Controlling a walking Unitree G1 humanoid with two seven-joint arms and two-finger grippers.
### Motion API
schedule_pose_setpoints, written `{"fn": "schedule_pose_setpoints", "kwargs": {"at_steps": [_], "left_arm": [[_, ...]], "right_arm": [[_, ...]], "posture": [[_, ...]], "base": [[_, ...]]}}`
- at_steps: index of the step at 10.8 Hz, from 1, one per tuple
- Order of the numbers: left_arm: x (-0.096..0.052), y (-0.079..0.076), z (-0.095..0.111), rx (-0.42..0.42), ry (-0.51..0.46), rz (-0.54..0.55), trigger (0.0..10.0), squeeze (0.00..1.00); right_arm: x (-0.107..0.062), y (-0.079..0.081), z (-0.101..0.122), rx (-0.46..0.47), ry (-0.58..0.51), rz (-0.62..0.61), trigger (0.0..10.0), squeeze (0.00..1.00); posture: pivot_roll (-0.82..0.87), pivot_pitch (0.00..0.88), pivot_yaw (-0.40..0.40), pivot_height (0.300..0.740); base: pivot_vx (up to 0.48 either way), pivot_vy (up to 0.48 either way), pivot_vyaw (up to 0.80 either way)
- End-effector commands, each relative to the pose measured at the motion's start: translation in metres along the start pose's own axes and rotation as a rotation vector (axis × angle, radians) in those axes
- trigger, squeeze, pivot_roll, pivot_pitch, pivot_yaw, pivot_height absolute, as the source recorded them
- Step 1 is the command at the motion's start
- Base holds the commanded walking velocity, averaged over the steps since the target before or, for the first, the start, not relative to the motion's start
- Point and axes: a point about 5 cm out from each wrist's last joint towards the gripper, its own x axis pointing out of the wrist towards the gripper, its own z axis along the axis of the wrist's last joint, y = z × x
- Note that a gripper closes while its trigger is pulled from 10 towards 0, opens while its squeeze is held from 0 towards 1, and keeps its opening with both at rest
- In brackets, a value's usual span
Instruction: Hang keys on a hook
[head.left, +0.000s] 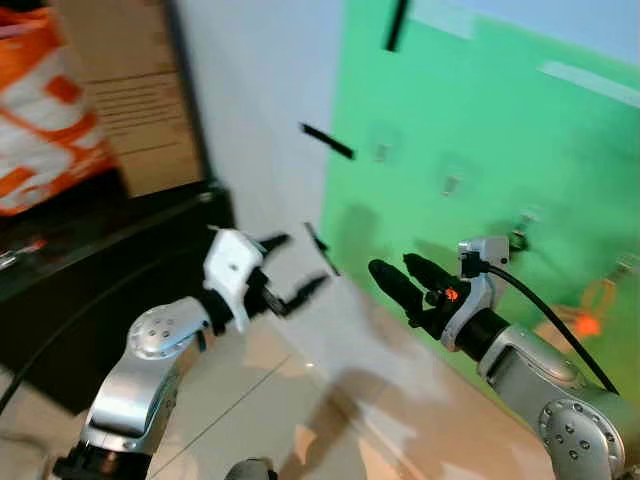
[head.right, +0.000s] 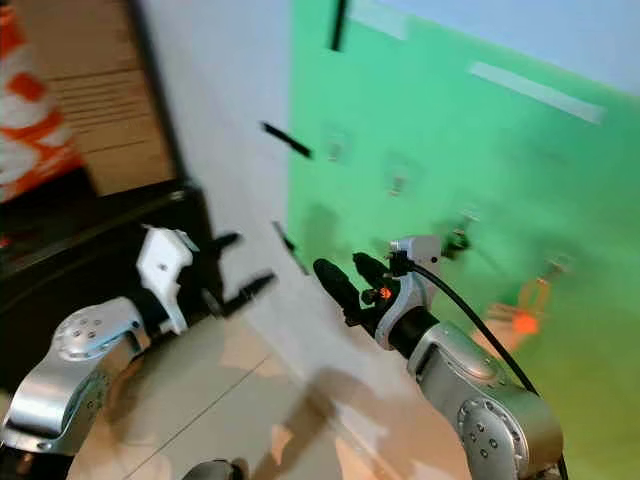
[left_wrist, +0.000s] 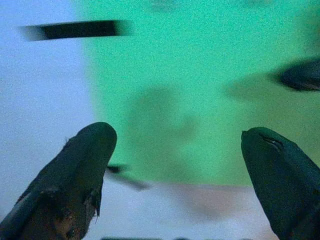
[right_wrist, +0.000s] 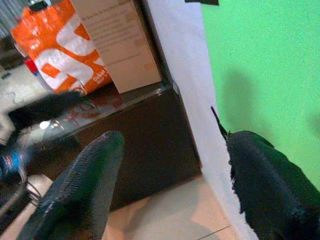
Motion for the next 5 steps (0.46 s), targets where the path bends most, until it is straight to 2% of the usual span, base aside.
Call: {"fn": "schedule_pose_setpoints", "kwargs": {"at_steps": [1,2,4,5], "left_arm": [[-0.008,0.013,0.002,0.026,-0.002,0.154,10.0,0.00],[-0.019,0.023,-0.003,0.046,0.009,0.300,10.0,0.00],[-0.023,0.028,-0.008,0.058,0.012,0.376,10.0,0.00],[-0.024,0.031,-0.016,0.085,0.044,0.444,10.0,0.00]], "right_arm": [[0.001,-0.010,-0.003,-0.035,-0.020,-0.079,10.0,1.00],[0.004,-0.024,-0.003,-0.197,-0.079,-0.213,10.0,1.00],[0.004,-0.034,-0.007,-0.193,-0.116,-0.321,10.0,1.00],[0.002,-0.043,-0.015,-0.203,-0.111,-0.402,10.0,1.00]], "posture": [[-0.02,0.000,-0.049,0.740],[-0.01,0.000,-0.056,0.740],[0.00,0.000,-0.060,0.740],[0.00,0.000,-0.059,0.740]], "base": [[0.000,0.000,0.80],[0.000,0.000,0.69],[0.000,0.000,0.67],[0.000,0.000,0.80]]}}
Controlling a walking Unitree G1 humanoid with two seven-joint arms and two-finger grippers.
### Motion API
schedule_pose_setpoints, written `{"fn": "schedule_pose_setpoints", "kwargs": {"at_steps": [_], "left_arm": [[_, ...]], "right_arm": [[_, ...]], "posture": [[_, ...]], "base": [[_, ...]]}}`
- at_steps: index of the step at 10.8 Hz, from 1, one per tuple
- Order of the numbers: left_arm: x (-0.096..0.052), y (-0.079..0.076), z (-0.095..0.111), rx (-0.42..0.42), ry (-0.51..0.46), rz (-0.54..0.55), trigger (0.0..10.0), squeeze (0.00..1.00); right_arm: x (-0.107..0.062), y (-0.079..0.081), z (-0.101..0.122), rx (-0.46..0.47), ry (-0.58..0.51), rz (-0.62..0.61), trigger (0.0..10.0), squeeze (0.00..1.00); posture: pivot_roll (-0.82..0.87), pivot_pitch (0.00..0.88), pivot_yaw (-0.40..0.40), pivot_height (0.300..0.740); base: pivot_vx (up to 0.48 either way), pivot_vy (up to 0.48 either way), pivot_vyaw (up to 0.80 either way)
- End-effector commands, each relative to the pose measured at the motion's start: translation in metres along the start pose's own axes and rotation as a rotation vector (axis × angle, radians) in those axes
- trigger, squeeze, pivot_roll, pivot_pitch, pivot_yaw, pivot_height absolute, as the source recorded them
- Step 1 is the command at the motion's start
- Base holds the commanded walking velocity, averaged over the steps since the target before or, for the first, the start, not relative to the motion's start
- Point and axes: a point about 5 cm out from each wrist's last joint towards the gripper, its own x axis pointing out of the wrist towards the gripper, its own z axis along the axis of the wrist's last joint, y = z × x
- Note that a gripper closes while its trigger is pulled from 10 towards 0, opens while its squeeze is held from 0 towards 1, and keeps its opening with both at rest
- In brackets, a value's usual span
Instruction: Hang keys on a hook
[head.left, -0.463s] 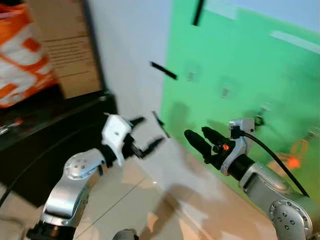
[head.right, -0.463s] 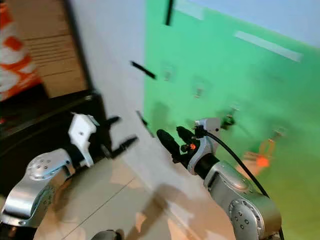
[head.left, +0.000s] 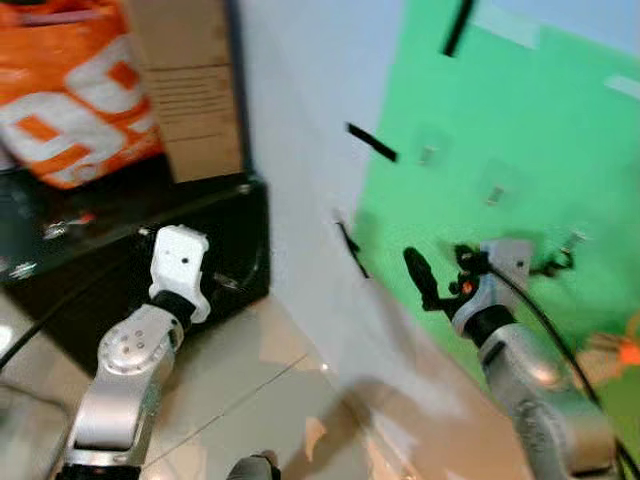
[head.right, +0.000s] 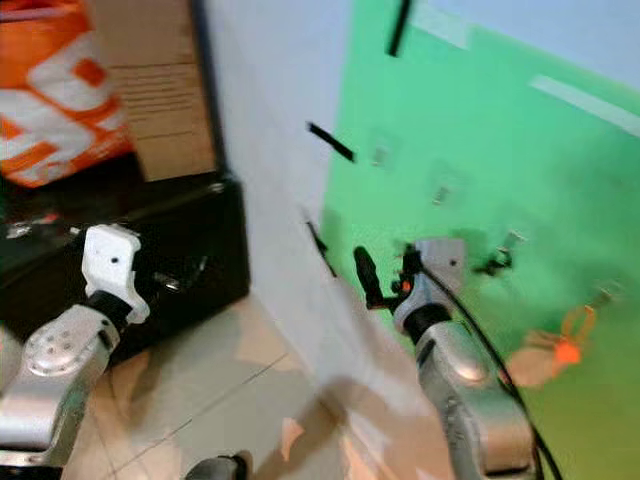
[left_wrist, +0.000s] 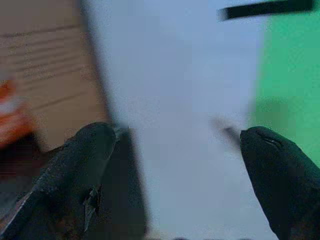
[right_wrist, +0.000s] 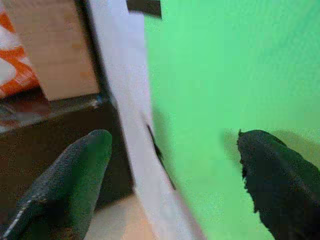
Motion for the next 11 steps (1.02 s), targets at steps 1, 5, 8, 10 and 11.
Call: {"fn": "schedule_pose_setpoints", "kwargs": {"at_steps": [1,5,8,10,11], "left_arm": [[0.000,0.002,-0.009,0.038,0.048,0.055,10.0,0.00],[0.000,-0.001,-0.022,0.042,0.065,0.077,10.0,0.00],[0.003,-0.003,-0.019,0.062,0.021,0.073,10.0,0.00],[0.004,-0.004,-0.017,0.059,-0.002,0.069,10.0,0.00],[0.004,-0.003,-0.015,0.056,-0.011,0.064,10.0,0.00]], "right_arm": [[-0.002,-0.009,-0.008,-0.064,0.014,-0.052,10.0,1.00],[-0.010,-0.009,-0.032,-0.090,0.042,-0.090,10.0,1.00],[-0.009,-0.005,-0.036,-0.092,0.049,-0.066,10.0,1.00],[-0.008,-0.003,-0.036,-0.096,0.046,-0.052,10.0,1.00],[-0.007,-0.002,-0.034,-0.096,0.033,-0.045,10.0,1.00]], "posture": [[0.00,0.000,-0.053,0.740],[-0.02,0.000,-0.024,0.740],[-0.03,0.000,-0.015,0.740],[-0.02,0.000,-0.019,0.740],[-0.02,0.000,-0.022,0.740]], "base": [[0.000,0.000,0.80],[0.000,0.000,0.80],[0.000,0.000,0.80],[0.000,0.000,0.40],[0.296,0.000,0.00]]}}
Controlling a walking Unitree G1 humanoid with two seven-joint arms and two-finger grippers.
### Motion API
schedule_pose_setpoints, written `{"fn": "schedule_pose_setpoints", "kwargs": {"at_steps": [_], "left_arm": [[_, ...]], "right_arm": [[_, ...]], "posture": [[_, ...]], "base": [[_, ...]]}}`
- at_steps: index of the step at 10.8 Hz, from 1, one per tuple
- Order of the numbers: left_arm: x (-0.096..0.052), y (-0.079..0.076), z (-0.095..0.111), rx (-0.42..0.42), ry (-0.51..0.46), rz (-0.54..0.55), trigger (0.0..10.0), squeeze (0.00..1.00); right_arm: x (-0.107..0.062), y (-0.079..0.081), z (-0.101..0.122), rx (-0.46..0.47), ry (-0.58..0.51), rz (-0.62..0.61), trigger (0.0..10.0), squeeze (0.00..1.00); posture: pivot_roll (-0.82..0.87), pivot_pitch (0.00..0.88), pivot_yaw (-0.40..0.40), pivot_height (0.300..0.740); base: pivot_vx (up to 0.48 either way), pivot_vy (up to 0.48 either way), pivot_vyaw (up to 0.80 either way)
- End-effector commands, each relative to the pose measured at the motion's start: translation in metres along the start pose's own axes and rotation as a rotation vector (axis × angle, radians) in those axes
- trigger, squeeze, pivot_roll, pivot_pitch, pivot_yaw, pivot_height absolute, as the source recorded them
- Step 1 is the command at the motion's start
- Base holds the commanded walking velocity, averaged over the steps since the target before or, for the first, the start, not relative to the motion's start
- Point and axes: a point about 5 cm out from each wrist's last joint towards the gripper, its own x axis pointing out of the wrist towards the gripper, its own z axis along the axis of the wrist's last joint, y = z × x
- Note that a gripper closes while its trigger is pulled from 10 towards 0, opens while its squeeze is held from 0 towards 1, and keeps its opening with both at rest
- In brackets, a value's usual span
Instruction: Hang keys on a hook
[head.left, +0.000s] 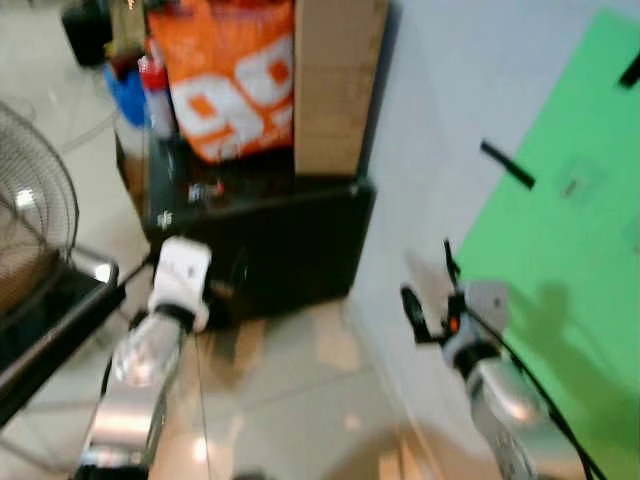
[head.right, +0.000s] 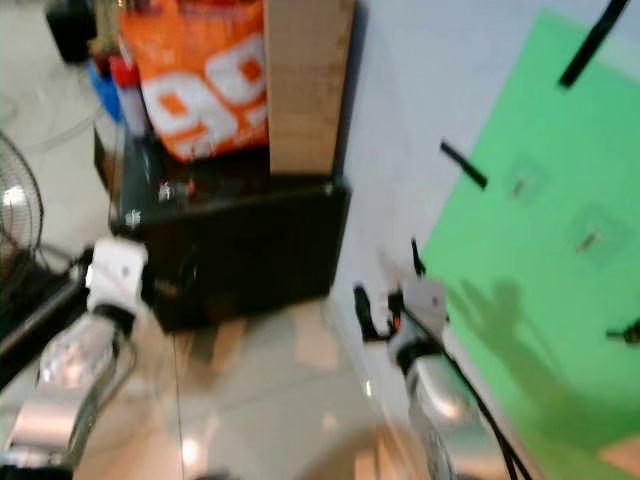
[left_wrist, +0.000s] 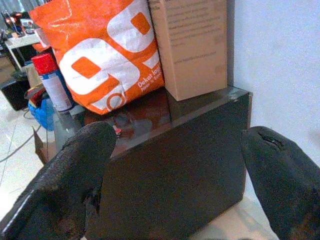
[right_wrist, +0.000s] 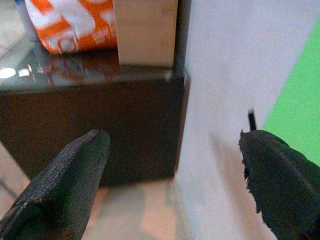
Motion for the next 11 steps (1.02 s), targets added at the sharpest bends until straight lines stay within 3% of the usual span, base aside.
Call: {"fn": "schedule_pose_setpoints", "kwargs": {"at_steps": [1,9,11], "left_arm": [[0.0014,-0.0010,0.0060,-0.005,-0.032,-0.012,10.0,0.00],[0.0025,0.0009,0.0054,-0.020,-0.041,-0.008,10.0,0.00],[0.0028,-0.0004,0.0053,-0.022,-0.042,-0.012,10.0,0.00]], "right_arm": [[0.0008,-0.0057,0.0035,-0.015,-0.008,-0.015,10.0,1.00],[0.0052,-0.0046,0.0064,-0.033,-0.018,0.015,10.0,1.00],[0.0057,-0.0044,0.0062,-0.033,-0.017,0.019,10.0,1.00]], "posture": [[-0.02,0.000,-0.025,0.740],[-0.02,0.000,-0.034,0.740],[-0.02,0.000,-0.033,0.740]], "base": [[0.319,0.000,0.00],[0.417,0.000,0.00],[0.448,0.000,0.70]]}}
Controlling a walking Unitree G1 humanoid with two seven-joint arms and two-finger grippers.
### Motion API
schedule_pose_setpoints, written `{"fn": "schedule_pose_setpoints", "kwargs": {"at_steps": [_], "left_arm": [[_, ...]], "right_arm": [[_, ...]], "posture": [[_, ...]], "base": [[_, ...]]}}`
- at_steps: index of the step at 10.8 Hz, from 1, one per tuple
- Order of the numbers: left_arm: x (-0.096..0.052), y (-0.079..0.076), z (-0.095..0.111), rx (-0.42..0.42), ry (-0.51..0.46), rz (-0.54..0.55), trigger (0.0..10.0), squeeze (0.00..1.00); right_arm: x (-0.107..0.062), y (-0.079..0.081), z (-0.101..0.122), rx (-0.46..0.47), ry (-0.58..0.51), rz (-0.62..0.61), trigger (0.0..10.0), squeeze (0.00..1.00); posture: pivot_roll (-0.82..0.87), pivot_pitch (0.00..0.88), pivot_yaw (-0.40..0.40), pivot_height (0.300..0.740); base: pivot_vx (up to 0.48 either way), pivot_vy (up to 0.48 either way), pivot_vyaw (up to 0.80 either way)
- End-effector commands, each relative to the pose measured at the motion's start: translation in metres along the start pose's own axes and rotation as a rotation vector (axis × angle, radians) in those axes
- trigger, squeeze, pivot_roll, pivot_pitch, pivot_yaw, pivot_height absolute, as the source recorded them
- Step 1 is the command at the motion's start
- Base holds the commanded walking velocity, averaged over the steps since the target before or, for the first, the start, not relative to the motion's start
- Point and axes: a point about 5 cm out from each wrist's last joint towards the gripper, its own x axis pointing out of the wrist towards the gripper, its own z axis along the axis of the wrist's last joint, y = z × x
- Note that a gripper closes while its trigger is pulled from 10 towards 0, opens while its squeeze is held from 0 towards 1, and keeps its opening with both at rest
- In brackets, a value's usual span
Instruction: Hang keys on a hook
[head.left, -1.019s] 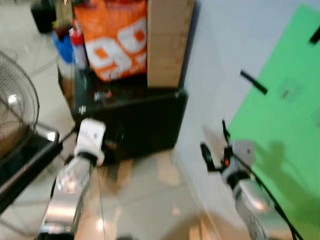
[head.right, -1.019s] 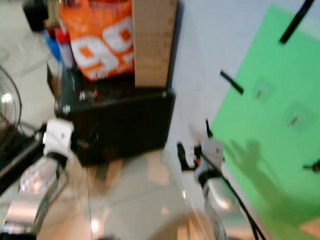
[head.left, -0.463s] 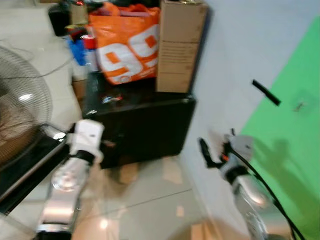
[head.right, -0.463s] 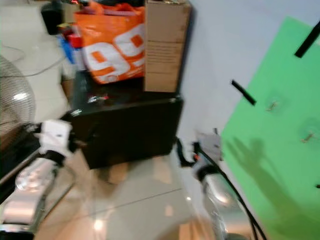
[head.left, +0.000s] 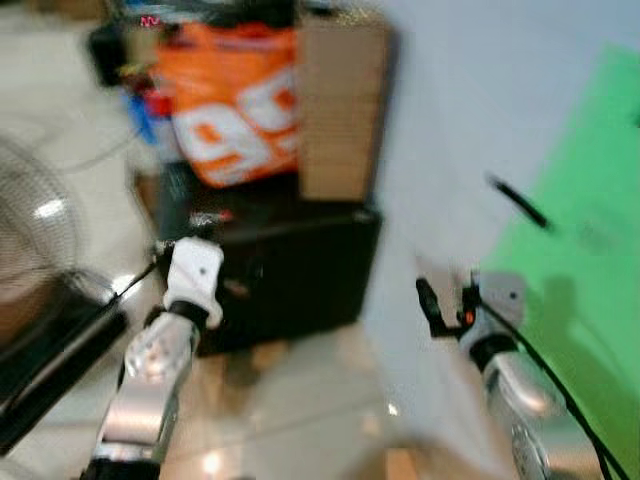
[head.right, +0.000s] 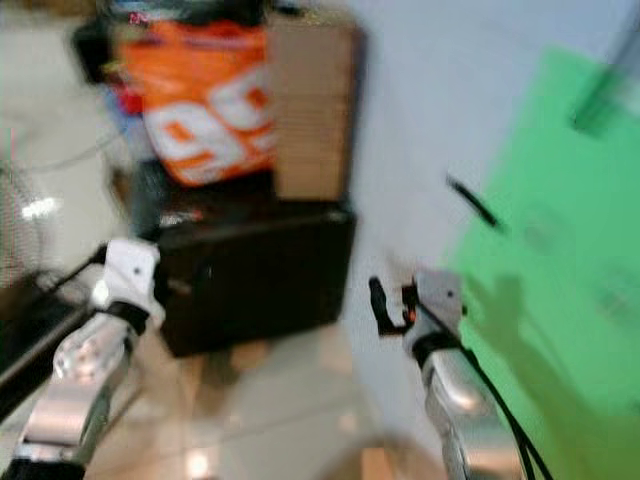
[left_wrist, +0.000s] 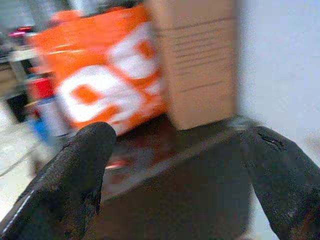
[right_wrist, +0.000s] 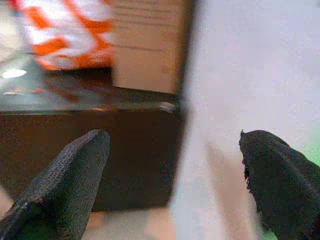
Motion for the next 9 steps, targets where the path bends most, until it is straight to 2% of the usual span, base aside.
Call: {"fn": "schedule_pose_setpoints", "kwargs": {"at_steps": [1,9], "left_arm": [[-0.002,0.008,-0.001,0.007,0.009,0.026,10.0,0.00],[-0.001,0.007,-0.002,0.007,0.008,0.018,10.0,0.00]], "right_arm": [[0.003,0.007,0.002,0.001,-0.011,0.033,10.0,1.00],[0.009,-0.001,-0.012,-0.014,0.013,0.045,10.0,1.00]], "posture": [[-0.02,0.000,-0.033,0.740],[-0.02,0.000,-0.038,0.740]], "base": [[0.450,0.000,0.49],[0.447,0.000,0.00]]}}
